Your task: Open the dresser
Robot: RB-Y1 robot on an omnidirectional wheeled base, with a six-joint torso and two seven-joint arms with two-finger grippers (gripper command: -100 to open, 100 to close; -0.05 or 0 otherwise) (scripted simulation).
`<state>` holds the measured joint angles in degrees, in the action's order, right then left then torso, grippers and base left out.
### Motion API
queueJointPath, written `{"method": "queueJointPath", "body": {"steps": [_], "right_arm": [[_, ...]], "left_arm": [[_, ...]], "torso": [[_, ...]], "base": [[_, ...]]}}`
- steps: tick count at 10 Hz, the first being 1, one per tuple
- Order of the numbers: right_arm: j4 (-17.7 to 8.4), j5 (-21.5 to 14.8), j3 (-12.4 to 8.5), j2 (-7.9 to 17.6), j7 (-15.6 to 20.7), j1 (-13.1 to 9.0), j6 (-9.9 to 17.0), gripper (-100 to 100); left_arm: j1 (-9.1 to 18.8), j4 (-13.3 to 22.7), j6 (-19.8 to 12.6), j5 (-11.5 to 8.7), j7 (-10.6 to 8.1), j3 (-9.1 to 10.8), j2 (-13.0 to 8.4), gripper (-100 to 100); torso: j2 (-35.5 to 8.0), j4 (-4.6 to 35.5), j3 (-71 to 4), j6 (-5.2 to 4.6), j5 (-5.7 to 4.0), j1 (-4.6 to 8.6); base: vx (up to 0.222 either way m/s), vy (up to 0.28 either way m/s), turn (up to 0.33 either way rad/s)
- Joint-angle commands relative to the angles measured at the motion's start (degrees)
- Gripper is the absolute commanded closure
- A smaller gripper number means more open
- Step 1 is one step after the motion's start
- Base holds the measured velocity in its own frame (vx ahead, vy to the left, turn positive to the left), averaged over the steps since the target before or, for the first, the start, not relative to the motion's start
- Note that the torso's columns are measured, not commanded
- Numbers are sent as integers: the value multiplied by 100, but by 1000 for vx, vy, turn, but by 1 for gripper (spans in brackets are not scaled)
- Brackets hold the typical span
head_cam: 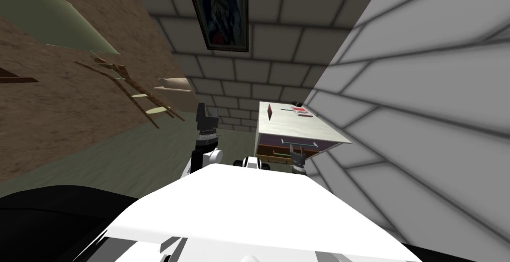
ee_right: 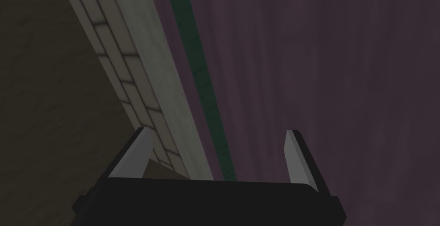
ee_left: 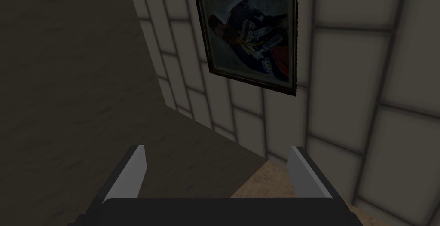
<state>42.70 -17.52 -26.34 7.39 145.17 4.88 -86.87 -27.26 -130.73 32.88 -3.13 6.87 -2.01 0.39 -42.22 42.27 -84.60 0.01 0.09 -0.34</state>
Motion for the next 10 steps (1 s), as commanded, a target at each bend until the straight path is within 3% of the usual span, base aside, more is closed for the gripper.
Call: {"method": "queueJointPath", "body": {"steps": [1, 2, 3, 4, 6, 7, 8, 9, 10], "right_arm": [[90, 37, -39, 220, -237, -163, 294, -100], [132, 49, -52, 295, -315, -212, 393, -100], [35, 46, -49, 268, -250, -205, 286, -100], [27, 18, -20, 109, -120, -89, 147, 100], [-58, -6, 6, -40, 36, 10, -49, 100], [-80, 2, 0, 21, -7, -72, -22, 100], [104, -133, 132, 30, -154, 117, -195, 100], [104, -133, 132, 30, -154, 117, -195, 100], [306, -258, 250, 51, -332, 319, -314, 100]], "left_arm": [[0, 0, 0, 0, 0, -1, 1, 0], [0, 0, 0, 0, 0, -1, 1, 0], [0, 0, 0, 0, 0, -1, 1, 0], [0, 0, 0, 0, 0, 0, 0, 0], [0, 0, 0, 0, 0, 1, -1, 0], [0, 0, 0, 0, 0, 1, -1, 0], [0, 0, 0, 0, 0, 0, -1, 0], [-2, -1, 1, 0, 0, 1, -1, 0], [-2, -1, 1, 0, 0, 0, 0, 0]], "torso": [[3, -1, -2, 0, 2, -3], [-3, 0, 1, 0, -4, 18], [-7, 2, 4, 0, -8, 29], [-7, 3, 5, 3, -13, 46], [-8, 1, 5, -4, -21, 71], [6, -14, 2, -7, -33, 74], [12, -13, -4, -14, -25, 61], [19, -7, -13, -39, -10, 69], [14, 0, -11, -36, -8, 83]], "base": [[1, 83, -26], [-3, 92, -18], [-1, 45, -14], [-6, -39, 44], [7, -96, 42], [-1, -31, 26], [75, -14, -309], [95, 10, -271], [115, 22, -345]]}}
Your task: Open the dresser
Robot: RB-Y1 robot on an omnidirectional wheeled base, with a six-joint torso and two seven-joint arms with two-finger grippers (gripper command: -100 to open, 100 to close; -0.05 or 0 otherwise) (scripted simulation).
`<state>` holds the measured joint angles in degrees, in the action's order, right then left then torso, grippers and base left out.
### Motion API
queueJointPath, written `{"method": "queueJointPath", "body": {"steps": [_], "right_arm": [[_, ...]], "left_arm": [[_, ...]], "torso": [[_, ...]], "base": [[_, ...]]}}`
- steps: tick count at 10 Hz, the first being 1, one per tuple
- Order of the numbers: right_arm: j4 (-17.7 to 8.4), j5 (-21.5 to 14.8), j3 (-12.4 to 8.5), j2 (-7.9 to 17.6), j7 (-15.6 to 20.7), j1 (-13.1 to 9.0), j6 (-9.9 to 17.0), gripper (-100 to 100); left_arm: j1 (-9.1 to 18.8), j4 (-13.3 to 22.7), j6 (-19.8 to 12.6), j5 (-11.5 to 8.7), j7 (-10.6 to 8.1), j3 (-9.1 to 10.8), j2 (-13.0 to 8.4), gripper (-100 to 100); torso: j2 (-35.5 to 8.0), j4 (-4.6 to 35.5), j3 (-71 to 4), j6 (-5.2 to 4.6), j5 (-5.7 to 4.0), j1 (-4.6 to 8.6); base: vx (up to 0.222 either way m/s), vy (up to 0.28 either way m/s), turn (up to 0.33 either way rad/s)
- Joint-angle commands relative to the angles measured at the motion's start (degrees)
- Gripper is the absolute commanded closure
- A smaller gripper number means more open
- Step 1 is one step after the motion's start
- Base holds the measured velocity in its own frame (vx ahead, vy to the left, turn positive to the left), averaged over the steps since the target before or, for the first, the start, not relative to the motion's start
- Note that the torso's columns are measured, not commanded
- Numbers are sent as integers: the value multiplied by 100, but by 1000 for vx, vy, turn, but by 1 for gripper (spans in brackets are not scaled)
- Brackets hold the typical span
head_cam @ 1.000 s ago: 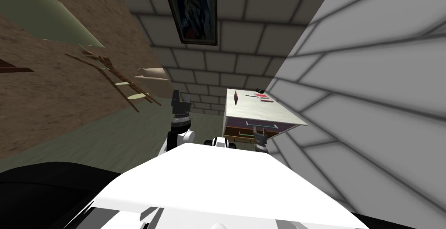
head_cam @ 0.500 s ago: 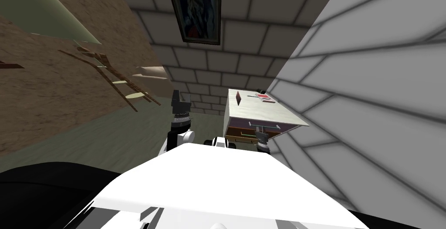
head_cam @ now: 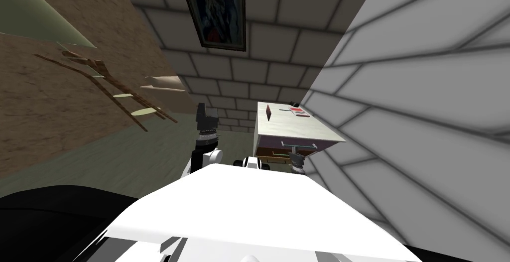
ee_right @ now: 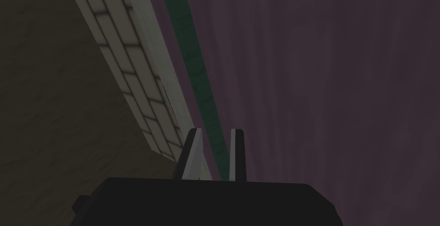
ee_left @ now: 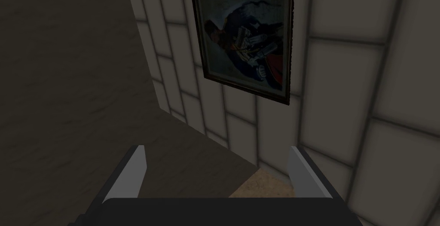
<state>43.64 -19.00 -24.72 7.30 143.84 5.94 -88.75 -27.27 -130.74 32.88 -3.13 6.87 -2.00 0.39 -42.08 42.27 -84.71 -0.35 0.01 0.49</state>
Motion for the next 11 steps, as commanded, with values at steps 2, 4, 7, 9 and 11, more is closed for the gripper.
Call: {"method": "queueJointPath", "body": {"steps": [2, 4, 7, 9, 11], "right_arm": [[413, -236, 207, 81, -377, 414, -245, 100], [413, -236, 207, 81, -377, 414, -245, 100], [413, -236, 207, 81, -377, 414, -245, 100], [413, -236, 207, 81, -377, 414, -245, 100], [413, -236, 207, 81, -377, 414, -245, 100]], "left_arm": [[1, 0, 0, 0, 0, 0, 0, 0], [2, 1, -1, 0, 0, 0, 0, 0], [2, 1, -1, 0, 0, 0, 0, 0], [2, 1, -1, 0, 0, 0, 0, 0], [2, 1, -1, 0, 0, 0, 0, 0]], "torso": [[-39, 10, 22, 4, -4, 12], [-40, 4, 30, 41, -6, -55], [-16, -1, 11, 44, -2, -67], [-21, 0, 15, 48, -3, -63], [-21, -1, 15, 44, -2, -65]], "base": [[26, 48, -204], [-2, 34, -97], [0, 7, -19], [1, -13, 36], [0, 7, -21]]}}
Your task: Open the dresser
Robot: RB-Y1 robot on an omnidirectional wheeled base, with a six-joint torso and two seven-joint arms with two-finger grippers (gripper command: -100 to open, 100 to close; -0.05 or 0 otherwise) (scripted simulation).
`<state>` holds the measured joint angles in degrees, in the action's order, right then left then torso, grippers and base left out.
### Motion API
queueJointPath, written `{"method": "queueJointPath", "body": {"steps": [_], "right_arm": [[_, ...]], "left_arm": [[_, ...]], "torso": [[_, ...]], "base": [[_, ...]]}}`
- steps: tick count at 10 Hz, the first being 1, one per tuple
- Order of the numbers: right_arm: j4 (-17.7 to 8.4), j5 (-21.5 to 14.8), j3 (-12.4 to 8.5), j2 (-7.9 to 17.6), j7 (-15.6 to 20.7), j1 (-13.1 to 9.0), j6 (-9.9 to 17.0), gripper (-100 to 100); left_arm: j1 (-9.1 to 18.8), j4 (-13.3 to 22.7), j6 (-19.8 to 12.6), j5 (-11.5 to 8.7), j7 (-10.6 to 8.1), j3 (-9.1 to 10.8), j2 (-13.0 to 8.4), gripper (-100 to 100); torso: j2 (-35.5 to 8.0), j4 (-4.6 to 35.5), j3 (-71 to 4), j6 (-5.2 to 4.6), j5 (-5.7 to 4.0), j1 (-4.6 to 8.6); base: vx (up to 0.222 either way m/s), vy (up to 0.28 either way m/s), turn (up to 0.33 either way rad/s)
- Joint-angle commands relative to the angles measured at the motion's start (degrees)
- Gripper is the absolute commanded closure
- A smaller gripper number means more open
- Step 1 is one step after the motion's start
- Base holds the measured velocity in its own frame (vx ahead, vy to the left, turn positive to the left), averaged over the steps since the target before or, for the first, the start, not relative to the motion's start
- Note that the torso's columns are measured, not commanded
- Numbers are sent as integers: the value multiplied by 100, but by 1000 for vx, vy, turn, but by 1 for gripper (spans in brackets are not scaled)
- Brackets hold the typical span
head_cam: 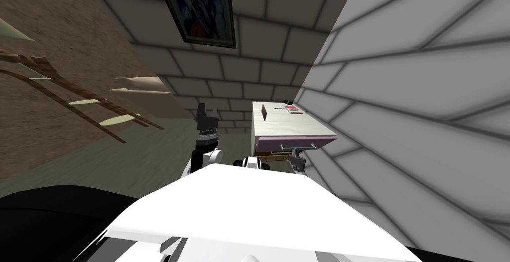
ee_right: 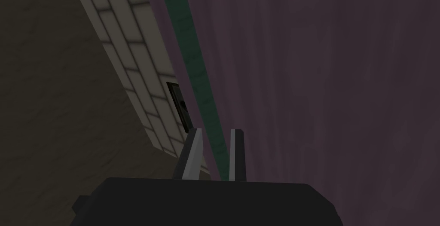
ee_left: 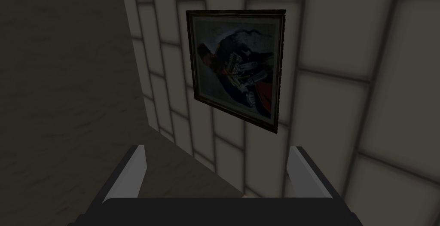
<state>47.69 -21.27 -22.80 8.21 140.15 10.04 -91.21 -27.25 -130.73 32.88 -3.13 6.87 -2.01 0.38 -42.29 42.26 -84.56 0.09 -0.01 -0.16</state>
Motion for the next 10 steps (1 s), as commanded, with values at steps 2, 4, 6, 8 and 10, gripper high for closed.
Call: {"method": "queueJointPath", "body": {"steps": [2, 4, 6, 8, 10], "right_arm": [[100, 60, -52, 155, -235, -38, 212, 100], [163, 110, -94, 281, -420, -74, 375, 100], [178, 122, -104, 312, -466, -83, 415, 100], [92, 106, -84, 331, -480, -67, 361, 100], [121, 115, -85, 357, -516, -55, 329, 100]], "left_arm": [[1, 0, 0, 0, 0, -1, 1, 0], [1, 0, 0, 0, 0, 0, 0, 0], [1, 0, 0, 0, 0, 0, 0, 0], [0, 0, 0, 0, 0, 0, 0, 0], [2, 0, 0, 0, 0, 0, 0, 0]], "torso": [[-13, 7, 6, -18, 8, 13], [-26, 21, 11, -13, 12, 16], [-20, 27, 4, -21, 23, 17], [-7, 21, -2, -11, 19, 9], [-53, 25, 27, -18, 12, 20]], "base": [[-70, 56, -59], [-84, 47, -45], [-70, 43, -31], [-62, -4, -18], [-194, -26, -41]]}}
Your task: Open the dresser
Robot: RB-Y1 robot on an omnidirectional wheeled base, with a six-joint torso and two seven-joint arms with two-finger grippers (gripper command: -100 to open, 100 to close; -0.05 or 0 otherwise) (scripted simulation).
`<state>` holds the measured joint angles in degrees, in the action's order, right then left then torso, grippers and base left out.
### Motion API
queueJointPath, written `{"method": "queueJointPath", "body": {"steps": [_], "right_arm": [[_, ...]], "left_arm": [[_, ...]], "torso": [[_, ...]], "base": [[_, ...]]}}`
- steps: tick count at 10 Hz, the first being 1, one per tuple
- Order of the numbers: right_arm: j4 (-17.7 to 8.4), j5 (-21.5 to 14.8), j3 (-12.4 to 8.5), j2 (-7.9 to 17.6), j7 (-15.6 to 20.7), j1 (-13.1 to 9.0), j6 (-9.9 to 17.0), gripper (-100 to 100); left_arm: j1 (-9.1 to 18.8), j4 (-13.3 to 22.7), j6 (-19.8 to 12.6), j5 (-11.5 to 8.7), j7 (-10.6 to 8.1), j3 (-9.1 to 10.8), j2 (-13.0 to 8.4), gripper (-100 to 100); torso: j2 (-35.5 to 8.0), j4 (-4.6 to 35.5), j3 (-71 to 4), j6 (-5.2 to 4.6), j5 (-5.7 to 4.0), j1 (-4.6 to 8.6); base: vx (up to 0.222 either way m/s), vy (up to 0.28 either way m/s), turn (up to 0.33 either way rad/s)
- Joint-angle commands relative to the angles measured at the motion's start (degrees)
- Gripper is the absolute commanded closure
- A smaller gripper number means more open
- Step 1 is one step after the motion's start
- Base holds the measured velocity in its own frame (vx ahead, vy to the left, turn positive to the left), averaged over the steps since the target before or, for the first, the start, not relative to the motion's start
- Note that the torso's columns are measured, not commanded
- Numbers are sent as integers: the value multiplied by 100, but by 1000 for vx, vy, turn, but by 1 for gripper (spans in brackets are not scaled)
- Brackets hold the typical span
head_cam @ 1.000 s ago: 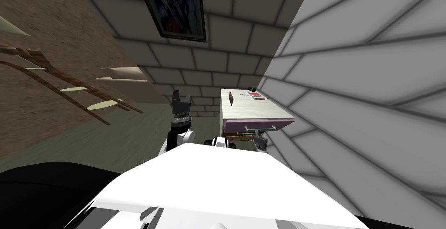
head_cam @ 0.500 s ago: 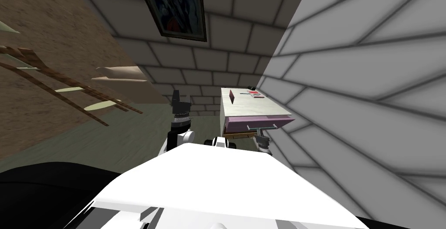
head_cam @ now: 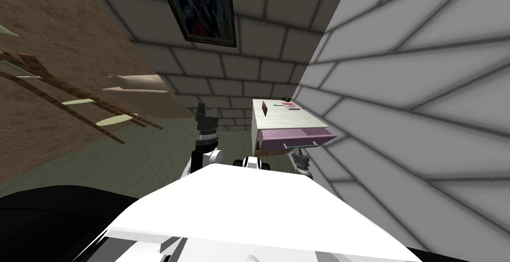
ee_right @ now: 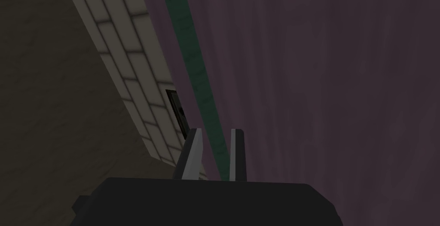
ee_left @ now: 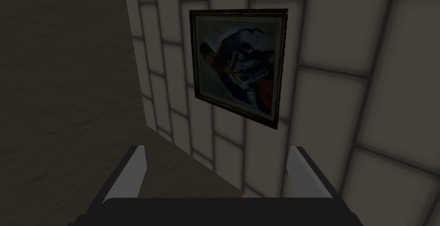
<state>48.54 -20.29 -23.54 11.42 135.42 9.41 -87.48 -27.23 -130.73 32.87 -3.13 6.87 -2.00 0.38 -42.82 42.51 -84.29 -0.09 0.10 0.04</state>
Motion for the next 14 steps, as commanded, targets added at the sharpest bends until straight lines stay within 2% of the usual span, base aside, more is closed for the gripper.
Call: {"method": "queueJointPath", "body": {"steps": [1, 2, 6, 7, 9, 14], "right_arm": [[66, 27, -13, 62, -79, 20, -77, 100], [52, -3, 14, 25, -61, 48, -13, 100], [116, 10, 20, 76, -142, 127, -142, 100], [164, 15, 7, 210, -320, 55, 77, -100], [247, 50, -35, 377, -514, -32, 246, -100], [498, 156, -161, 877, -1095, -292, 754, -100]], "left_arm": [[0, 0, 0, 0, 0, 0, 0, 0], [0, 0, 0, 0, 0, 0, 0, 0], [0, 0, 0, 0, 0, 0, 0, 0], [0, 0, 0, 0, 0, 0, 0, 0], [-1, 0, 0, 0, 0, -1, 1, 0], [-2, 0, 0, 0, 0, -1, 0, 0]], "torso": [[6, 5, -4, -1, 6, -3], [15, 11, -13, -4, 17, -7], [27, 3, -19, 1, 12, -5], [26, 8, -20, -2, 17, -4], [90, -28, -49, 19, 0, -39], [37, -7, -22, 6, 0, -5]], "base": [[-204, -30, -43], [-98, -13, -13], [-167, -37, -34], [-97, 28, -33], [-33, 99, -34], [-39, 90, -23]]}}
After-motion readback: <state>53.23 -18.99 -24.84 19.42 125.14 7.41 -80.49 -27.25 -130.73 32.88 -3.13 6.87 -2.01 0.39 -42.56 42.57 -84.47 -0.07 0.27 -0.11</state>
